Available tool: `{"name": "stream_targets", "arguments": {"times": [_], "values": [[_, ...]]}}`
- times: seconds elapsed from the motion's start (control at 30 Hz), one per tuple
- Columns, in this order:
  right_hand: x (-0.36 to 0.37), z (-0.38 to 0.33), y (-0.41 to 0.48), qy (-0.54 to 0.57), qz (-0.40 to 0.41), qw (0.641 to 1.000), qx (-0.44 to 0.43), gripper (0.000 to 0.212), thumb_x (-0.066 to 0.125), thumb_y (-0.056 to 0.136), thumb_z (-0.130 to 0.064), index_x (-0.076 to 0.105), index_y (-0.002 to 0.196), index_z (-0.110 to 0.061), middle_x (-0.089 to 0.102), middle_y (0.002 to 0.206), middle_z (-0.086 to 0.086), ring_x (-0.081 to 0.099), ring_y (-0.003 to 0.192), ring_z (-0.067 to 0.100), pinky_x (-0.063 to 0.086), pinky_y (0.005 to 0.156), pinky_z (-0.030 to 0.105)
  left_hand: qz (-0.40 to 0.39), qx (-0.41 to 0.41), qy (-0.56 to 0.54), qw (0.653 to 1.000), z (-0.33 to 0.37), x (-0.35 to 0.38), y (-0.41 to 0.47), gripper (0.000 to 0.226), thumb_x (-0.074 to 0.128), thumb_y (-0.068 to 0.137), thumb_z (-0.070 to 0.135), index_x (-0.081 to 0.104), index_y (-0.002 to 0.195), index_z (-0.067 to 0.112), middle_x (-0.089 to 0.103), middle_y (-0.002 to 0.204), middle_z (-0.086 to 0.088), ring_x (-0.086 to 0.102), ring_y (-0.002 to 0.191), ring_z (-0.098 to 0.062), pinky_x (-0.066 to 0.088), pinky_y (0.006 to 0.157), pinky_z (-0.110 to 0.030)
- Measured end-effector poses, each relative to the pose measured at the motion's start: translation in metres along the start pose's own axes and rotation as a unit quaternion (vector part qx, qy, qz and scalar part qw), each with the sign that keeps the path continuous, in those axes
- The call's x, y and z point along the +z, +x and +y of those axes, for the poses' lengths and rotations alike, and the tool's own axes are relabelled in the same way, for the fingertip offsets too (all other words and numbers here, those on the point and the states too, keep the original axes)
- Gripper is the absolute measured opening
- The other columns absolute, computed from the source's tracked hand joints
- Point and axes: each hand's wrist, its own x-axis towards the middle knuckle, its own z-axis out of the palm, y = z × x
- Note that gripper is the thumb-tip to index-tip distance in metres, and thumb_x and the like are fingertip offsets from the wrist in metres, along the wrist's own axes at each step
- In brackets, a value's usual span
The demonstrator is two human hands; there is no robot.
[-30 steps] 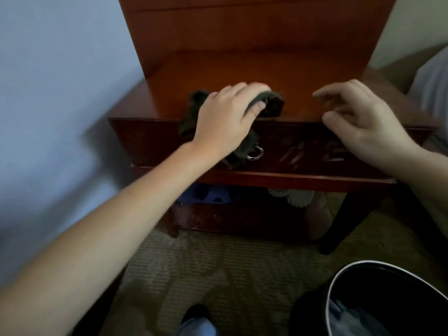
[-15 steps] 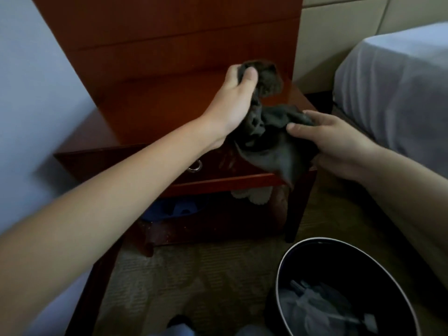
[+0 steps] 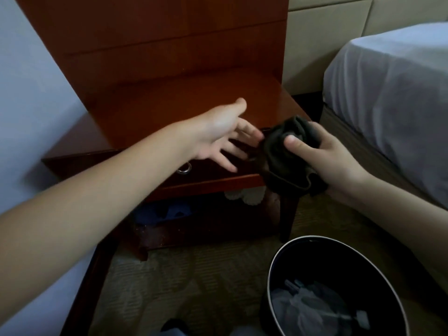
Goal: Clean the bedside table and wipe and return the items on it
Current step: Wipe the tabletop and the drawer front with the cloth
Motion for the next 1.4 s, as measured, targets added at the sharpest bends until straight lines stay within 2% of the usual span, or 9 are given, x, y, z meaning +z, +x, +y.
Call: {"name": "stream_targets", "arguments": {"times": [0.1,0.2,0.3,0.37,0.5,0.73,1.0,1.23,1.4], "values": [[-0.025,0.014,0.010,-0.126,0.081,0.985,-0.083,0.033,0.061,0.088,-0.023,0.049,0.118,-0.025,0.059,0.105,-0.011,0.059,0.098,0.000,0.049,0.070,0.008,0.136,0.161,0.176,0.962,-0.020,-0.019,-0.001,0.028,0.038,0.096,0.029,0.064,0.086,0.023,0.069,0.091,0.001,0.067,0.091,-0.024,0.055,0.068,-0.036],[-0.033,0.027,0.031,-0.277,0.104,0.933,-0.204,0.049,0.057,0.091,-0.018,0.035,0.135,-0.022,0.048,0.117,-0.015,0.048,0.098,-0.011,0.038,0.079,-0.001,0.288,0.346,0.429,0.783,-0.052,-0.052,0.009,0.018,0.044,0.088,0.027,0.062,0.092,0.026,0.063,0.093,0.006,0.053,0.092,-0.016,0.049,0.072,-0.039],[-0.031,0.055,0.054,-0.456,0.126,0.827,-0.305,0.041,0.051,0.092,-0.022,0.043,0.133,-0.024,0.045,0.124,0.016,0.036,0.113,0.019,0.033,0.099,0.028,0.246,0.362,0.583,0.684,-0.083,-0.083,0.022,0.040,0.040,0.087,0.040,0.056,0.120,0.024,0.056,0.124,-0.001,0.043,0.115,-0.022,0.037,0.090,-0.042],[-0.035,0.073,0.069,-0.553,0.196,0.743,-0.322,0.036,0.049,0.091,-0.032,0.047,0.126,-0.026,0.047,0.121,0.025,0.035,0.112,0.032,0.031,0.097,0.047,0.218,0.329,0.617,0.680,-0.096,-0.097,0.032,0.054,0.035,0.086,0.048,0.043,0.135,0.028,0.046,0.140,0.000,0.037,0.129,-0.024,0.029,0.102,-0.044],[-0.037,0.087,0.083,-0.530,0.206,0.735,-0.370,0.047,0.053,0.081,-0.038,0.045,0.123,-0.017,0.045,0.126,0.031,0.029,0.124,0.032,0.024,0.105,0.061,0.191,0.314,0.612,0.700,-0.105,-0.109,0.042,0.063,0.032,0.084,0.056,0.027,0.144,0.034,0.038,0.147,0.005,0.035,0.135,-0.023,0.030,0.105,-0.049],[0.005,0.101,0.094,-0.573,0.123,0.633,-0.506,0.042,0.050,0.090,-0.039,0.048,0.123,-0.014,0.047,0.128,0.020,0.032,0.130,0.035,0.015,0.109,0.050,0.148,0.359,0.569,0.725,-0.108,-0.122,0.038,0.062,0.037,0.085,0.053,0.026,0.143,0.036,0.030,0.144,0.017,0.030,0.134,-0.018,0.028,0.105,-0.044],[-0.018,0.106,0.088,-0.606,0.138,0.628,-0.468,0.042,0.052,0.091,-0.038,0.047,0.124,-0.013,0.047,0.134,0.026,0.030,0.131,0.037,0.001,0.115,0.039,0.258,0.341,0.639,0.639,-0.147,-0.150,0.016,0.066,0.039,0.082,0.049,0.036,0.140,0.018,0.046,0.139,-0.003,0.043,0.115,-0.034,0.037,0.087,-0.052],[0.118,0.097,0.096,-0.608,0.030,0.580,-0.541,0.064,0.054,0.084,-0.047,0.044,0.136,-0.011,0.050,0.135,0.021,0.043,0.129,0.038,0.019,0.107,0.046,0.265,0.328,0.650,0.632,-0.147,-0.149,0.016,0.068,0.040,0.080,0.048,0.034,0.142,0.020,0.048,0.139,-0.005,0.045,0.109,-0.035,0.038,0.084,-0.050],[0.070,0.089,0.096,-0.643,0.054,0.546,-0.534,0.062,0.053,0.084,-0.049,0.042,0.136,-0.015,0.049,0.138,0.015,0.042,0.130,0.032,0.015,0.106,0.052,0.250,0.335,0.636,0.649,-0.146,-0.152,0.013,0.068,0.038,0.081,0.049,0.031,0.144,0.022,0.030,0.142,0.010,0.041,0.115,-0.032,0.035,0.088,-0.048]]}}
